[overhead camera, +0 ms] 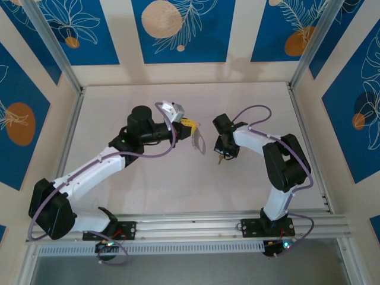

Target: Put the keys on the keyring

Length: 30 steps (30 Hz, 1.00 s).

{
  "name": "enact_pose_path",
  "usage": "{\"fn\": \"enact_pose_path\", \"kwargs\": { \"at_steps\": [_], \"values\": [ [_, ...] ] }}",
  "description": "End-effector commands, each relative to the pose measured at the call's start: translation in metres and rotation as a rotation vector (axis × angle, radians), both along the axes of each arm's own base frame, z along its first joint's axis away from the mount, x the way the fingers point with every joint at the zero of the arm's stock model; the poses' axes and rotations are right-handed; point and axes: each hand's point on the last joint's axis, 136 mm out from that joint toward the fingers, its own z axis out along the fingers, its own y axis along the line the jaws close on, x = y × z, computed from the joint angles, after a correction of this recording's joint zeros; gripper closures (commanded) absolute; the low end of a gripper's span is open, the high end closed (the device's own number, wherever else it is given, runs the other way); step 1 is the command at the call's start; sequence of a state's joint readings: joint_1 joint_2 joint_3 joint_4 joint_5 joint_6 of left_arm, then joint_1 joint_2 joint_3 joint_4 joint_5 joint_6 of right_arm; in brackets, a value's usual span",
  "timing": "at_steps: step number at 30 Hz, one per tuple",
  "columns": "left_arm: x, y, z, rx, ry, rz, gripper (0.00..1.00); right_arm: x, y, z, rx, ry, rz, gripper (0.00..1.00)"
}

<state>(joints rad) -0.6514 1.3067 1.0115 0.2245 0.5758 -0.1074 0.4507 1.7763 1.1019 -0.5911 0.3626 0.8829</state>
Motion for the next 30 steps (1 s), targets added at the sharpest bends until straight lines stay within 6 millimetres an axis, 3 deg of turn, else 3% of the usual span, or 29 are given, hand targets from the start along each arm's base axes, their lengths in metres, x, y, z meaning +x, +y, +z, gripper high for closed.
{"fn": "enact_pose_path", "kwargs": {
  "at_steps": [1,4,9,16,23,26,30],
  "values": [
    [-0.008,-0.005,0.013,-0.038,-0.026,-0.036,1.00,-0.004,-0.003,0.001,-0.001,0.007,-0.005,1.00],
    [-0.009,-0.005,0.014,-0.038,-0.027,-0.037,1.00,-0.001,-0.001,0.010,0.016,-0.019,0.007,1.00],
    [-0.009,-0.005,0.014,-0.035,-0.028,-0.037,1.00,0.009,0.009,0.049,0.107,-0.137,0.058,1.00],
    [-0.009,-0.004,0.014,-0.023,-0.038,-0.037,1.00,0.021,0.036,0.144,0.458,-0.495,0.246,1.00],
    [-0.010,-0.005,0.020,0.008,-0.076,-0.054,1.00,0.000,0.037,0.242,0.683,-0.796,0.432,1.00],
    [-0.013,-0.005,0.025,0.005,-0.102,-0.069,1.00,-0.013,0.038,0.271,0.738,-0.893,0.512,1.00],
    [-0.015,-0.005,0.029,0.008,-0.125,-0.084,1.00,-0.029,0.039,0.297,0.797,-0.977,0.587,1.00]
  ]
}}
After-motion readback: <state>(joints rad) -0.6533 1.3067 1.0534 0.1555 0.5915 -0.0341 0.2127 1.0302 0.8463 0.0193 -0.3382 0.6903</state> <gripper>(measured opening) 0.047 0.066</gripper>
